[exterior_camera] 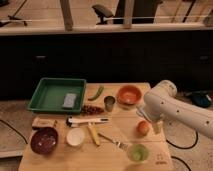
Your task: Place apple in paper cup
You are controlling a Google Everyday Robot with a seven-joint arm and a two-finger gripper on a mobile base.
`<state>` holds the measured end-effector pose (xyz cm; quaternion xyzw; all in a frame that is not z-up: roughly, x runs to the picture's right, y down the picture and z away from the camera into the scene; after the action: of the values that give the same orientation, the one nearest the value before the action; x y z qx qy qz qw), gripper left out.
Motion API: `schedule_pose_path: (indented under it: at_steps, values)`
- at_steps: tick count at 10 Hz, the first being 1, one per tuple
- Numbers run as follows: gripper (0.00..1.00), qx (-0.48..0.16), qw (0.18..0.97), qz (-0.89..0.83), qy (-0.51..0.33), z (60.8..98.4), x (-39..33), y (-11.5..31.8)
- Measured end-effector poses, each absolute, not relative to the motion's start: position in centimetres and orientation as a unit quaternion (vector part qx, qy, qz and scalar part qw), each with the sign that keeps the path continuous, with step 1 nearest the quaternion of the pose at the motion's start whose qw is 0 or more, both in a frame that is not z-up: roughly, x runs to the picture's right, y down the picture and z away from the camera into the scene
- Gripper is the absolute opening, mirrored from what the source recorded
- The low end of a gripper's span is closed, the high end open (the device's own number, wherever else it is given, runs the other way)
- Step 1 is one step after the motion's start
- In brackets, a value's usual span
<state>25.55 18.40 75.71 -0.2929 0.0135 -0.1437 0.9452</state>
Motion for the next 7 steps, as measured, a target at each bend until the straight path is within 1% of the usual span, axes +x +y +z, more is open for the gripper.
schedule_pose_path:
  at_steps: [3, 7]
  values:
    - [0.8, -0.292, 0.944, -0.151, 0.004, 76.5, 25.8, 19.9]
    - [0.8, -0.287, 0.943, -0.17, -0.003, 77.2, 25.6, 20.7]
